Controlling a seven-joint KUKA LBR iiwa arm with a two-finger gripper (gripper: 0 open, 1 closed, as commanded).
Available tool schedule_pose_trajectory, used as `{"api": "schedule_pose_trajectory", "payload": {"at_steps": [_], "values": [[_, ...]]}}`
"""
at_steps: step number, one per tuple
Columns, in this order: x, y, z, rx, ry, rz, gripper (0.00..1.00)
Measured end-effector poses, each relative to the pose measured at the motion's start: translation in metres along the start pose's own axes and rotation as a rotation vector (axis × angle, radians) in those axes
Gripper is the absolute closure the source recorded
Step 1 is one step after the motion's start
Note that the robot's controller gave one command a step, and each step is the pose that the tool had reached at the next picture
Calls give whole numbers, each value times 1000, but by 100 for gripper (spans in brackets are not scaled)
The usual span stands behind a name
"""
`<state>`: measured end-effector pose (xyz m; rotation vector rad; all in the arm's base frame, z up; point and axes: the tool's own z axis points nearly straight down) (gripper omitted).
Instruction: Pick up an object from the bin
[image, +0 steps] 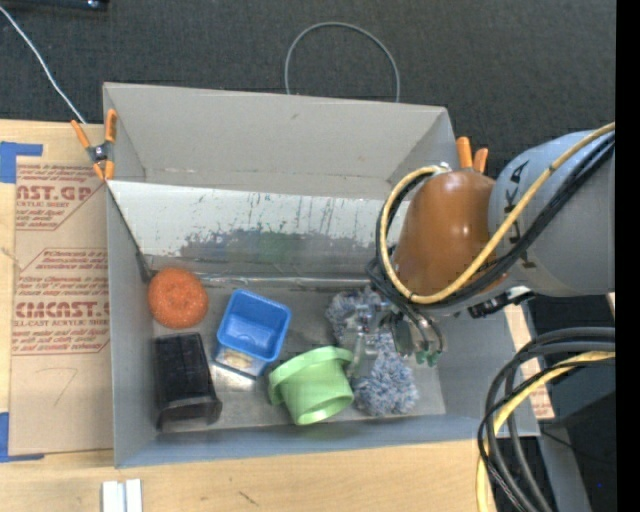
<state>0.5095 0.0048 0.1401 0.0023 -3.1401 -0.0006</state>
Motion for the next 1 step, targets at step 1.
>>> {"api": "schedule_pose_trajectory", "payload": {"at_steps": [1], "values": [[-4,55,-28,-2,-2,-55,100]]}}
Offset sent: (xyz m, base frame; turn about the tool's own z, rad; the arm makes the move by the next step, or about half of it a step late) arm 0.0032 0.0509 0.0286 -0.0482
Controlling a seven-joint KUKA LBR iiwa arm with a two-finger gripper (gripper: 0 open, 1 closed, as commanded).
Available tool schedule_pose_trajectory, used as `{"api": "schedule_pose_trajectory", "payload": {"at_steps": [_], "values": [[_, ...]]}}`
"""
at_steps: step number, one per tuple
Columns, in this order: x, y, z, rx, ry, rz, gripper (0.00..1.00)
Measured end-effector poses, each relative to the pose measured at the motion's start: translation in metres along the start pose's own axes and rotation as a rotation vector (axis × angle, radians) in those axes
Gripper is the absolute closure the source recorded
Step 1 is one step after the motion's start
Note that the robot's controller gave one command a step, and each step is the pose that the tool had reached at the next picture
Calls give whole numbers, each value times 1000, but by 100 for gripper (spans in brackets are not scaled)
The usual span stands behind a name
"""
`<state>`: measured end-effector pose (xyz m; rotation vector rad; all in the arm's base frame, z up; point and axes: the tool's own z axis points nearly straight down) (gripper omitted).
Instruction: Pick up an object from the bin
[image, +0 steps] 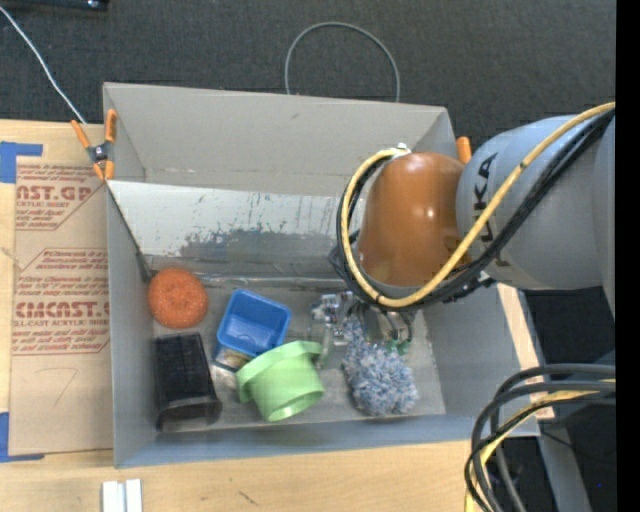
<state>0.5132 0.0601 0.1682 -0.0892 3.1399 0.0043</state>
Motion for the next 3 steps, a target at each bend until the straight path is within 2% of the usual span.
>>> {"api": "schedule_pose_trajectory", "payload": {"at_steps": [1,2,3], "values": [[-7,14,69,-3,-1,-18,100],[-24,-17,-44,-3,-8,163,100],[15,-38,-35,-2,-5,-42,100]]}}
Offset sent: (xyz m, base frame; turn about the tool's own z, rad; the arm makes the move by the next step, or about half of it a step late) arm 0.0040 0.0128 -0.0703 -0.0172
